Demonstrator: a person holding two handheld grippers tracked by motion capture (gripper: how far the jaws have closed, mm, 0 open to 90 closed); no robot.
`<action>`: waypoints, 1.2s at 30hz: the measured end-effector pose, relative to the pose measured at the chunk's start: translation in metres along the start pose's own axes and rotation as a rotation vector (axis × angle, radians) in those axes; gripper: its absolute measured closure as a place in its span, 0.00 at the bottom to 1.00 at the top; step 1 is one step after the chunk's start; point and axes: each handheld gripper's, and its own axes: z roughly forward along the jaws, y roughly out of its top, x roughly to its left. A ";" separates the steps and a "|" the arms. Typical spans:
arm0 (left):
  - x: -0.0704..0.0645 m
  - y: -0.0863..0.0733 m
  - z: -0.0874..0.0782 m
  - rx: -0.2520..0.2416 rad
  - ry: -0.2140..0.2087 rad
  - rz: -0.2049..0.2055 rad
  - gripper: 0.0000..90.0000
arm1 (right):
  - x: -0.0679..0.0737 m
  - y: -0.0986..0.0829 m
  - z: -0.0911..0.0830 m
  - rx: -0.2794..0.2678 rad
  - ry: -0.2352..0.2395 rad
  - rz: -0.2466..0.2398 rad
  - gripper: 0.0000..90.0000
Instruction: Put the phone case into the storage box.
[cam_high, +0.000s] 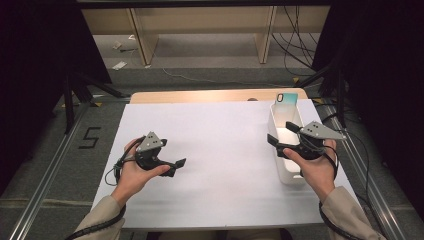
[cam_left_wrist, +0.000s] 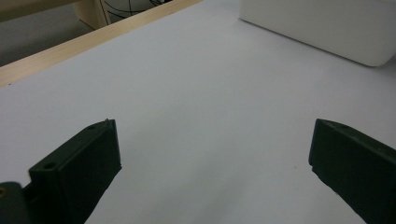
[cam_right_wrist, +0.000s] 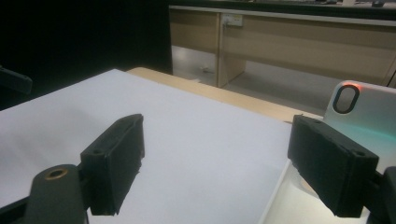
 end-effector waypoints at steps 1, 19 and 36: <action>0.000 0.000 0.000 -0.001 0.000 0.000 0.02 | 0.000 0.000 0.000 0.000 0.000 0.000 0.22; 0.000 0.001 -0.001 -0.005 0.000 -0.002 0.02 | 0.002 -0.005 -0.003 0.010 0.007 -0.018 0.22; -0.001 0.001 0.000 -0.006 -0.004 -0.004 0.02 | 0.003 -0.009 -0.002 0.028 0.011 -0.020 0.22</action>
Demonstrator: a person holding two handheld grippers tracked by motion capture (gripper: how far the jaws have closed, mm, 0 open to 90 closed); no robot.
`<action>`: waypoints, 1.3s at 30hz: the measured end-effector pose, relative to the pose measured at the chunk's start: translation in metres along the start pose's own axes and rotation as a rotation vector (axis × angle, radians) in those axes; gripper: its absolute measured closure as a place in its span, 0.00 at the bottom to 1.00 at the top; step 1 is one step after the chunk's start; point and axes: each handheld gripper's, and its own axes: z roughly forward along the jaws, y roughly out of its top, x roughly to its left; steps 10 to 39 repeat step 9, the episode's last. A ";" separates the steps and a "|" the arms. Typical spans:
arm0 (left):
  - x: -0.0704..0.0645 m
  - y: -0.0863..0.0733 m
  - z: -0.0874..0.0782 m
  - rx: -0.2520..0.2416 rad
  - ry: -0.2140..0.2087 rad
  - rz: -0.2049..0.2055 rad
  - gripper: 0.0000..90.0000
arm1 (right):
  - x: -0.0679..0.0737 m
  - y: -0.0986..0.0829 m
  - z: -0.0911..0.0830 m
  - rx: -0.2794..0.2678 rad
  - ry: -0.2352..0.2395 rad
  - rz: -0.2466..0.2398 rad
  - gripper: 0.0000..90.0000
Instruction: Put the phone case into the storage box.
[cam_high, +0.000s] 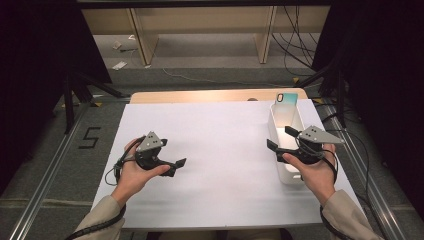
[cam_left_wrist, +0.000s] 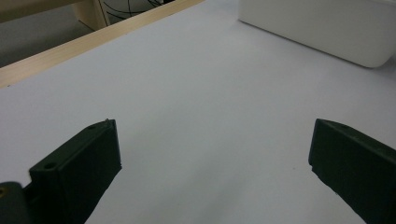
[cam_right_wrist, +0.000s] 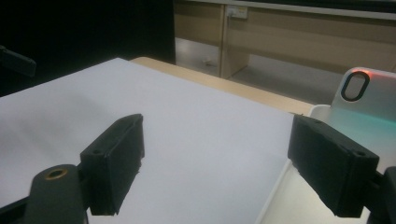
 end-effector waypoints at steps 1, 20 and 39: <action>0.000 0.000 0.000 0.000 0.000 0.000 0.02 | 0.000 0.000 0.000 -0.001 0.001 0.000 0.22; 0.001 0.001 0.000 -0.006 -0.007 -0.004 0.02 | -0.002 0.001 -0.001 -0.007 -0.003 0.005 0.21; 0.001 0.001 0.000 -0.006 -0.007 -0.004 0.02 | -0.002 0.001 -0.001 -0.007 -0.003 0.005 0.21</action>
